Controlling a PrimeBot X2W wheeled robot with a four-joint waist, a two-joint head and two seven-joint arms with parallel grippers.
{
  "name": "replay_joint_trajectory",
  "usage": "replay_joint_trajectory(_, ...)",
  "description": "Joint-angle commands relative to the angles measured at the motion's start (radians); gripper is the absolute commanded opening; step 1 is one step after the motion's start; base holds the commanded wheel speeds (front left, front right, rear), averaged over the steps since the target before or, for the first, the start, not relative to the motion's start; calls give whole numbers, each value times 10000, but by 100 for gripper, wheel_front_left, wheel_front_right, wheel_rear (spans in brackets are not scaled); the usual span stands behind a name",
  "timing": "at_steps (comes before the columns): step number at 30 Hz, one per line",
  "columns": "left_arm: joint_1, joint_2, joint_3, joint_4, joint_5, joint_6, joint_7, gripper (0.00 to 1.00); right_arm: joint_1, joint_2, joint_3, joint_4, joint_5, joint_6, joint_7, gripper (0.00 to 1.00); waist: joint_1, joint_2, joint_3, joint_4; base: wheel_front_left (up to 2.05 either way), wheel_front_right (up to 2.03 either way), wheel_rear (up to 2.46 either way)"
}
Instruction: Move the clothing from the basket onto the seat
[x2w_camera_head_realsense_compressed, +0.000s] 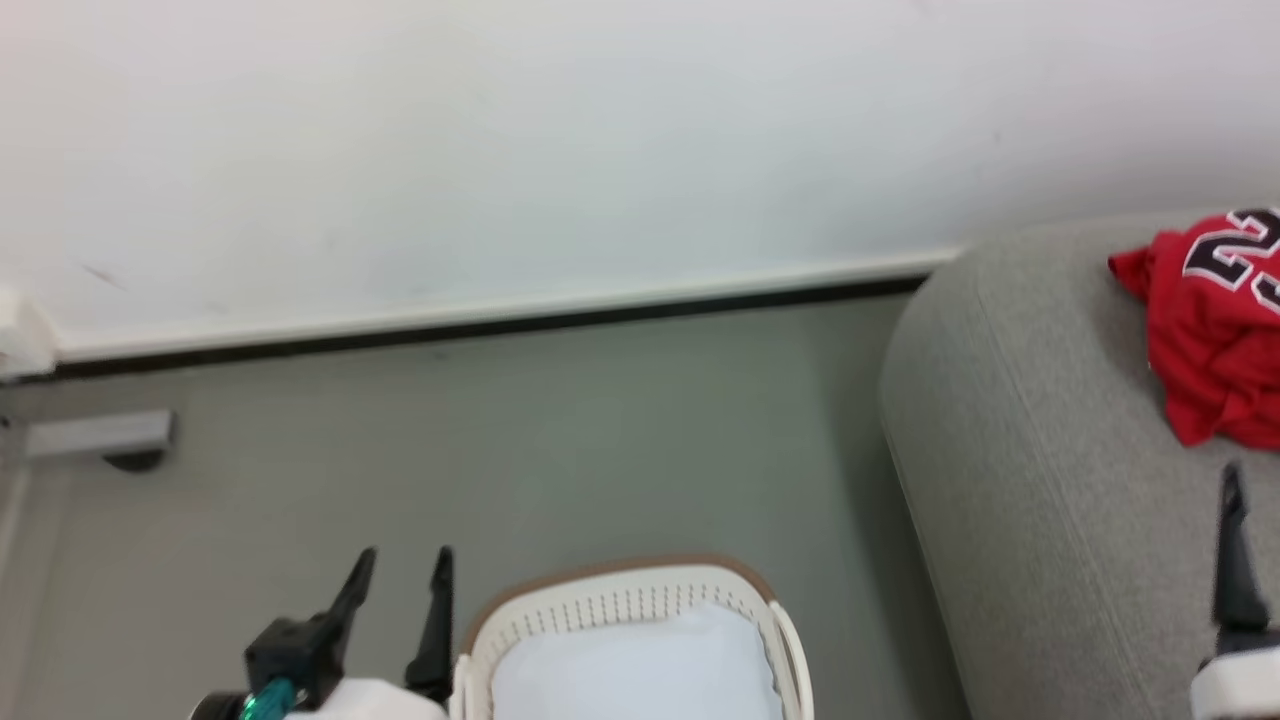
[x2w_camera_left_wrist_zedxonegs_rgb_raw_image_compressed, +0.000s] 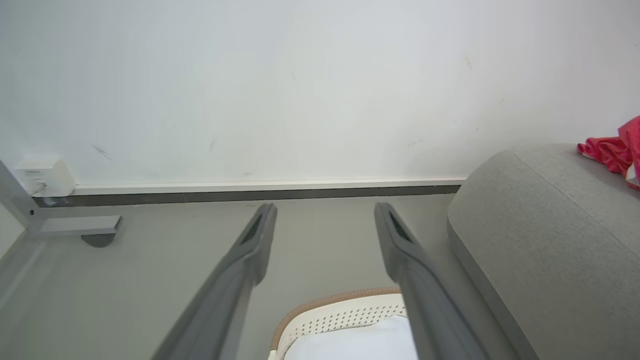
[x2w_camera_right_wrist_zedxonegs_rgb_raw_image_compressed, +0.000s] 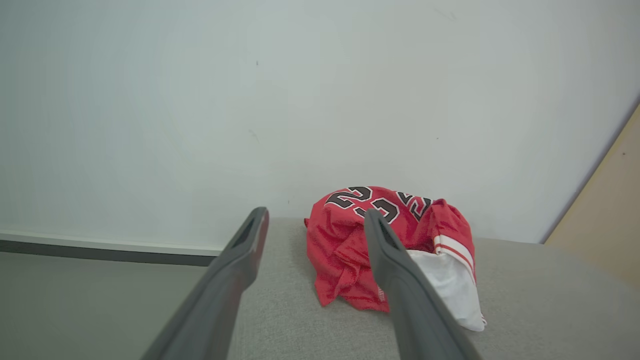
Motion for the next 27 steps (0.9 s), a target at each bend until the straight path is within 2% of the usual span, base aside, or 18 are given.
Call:
replay_joint_trajectory(1,266,-55,151,-37,154,10,-28,100,365,-35,110,-155,52,-26,-17,100,4,0,-910,458,0,0,0)
replay_joint_trajectory(5,1222,-269,1001,-284,632,-106,-21,100,1341,275,781,-596,564,-26,-18,100,4,0,-1253,685,0,0,0)
replay_joint_trajectory(9,1882,-718,1752,-407,1182,-303,-26,100,1993,392,1213,-569,746,-26,-18,100,4,0,-1545,916,0,0,0)
replay_joint_trajectory(20,2898,-1827,2977,-321,2570,-1798,-27,100,3160,474,1689,41,1119,-26,-19,100,4,0,-2239,1196,0,0,0)
replay_joint_trajectory(27,3007,-2276,3469,-168,3118,-2376,-28,100,3151,473,1872,280,1126,-26,-19,100,4,0,-2381,1246,0,0,0)
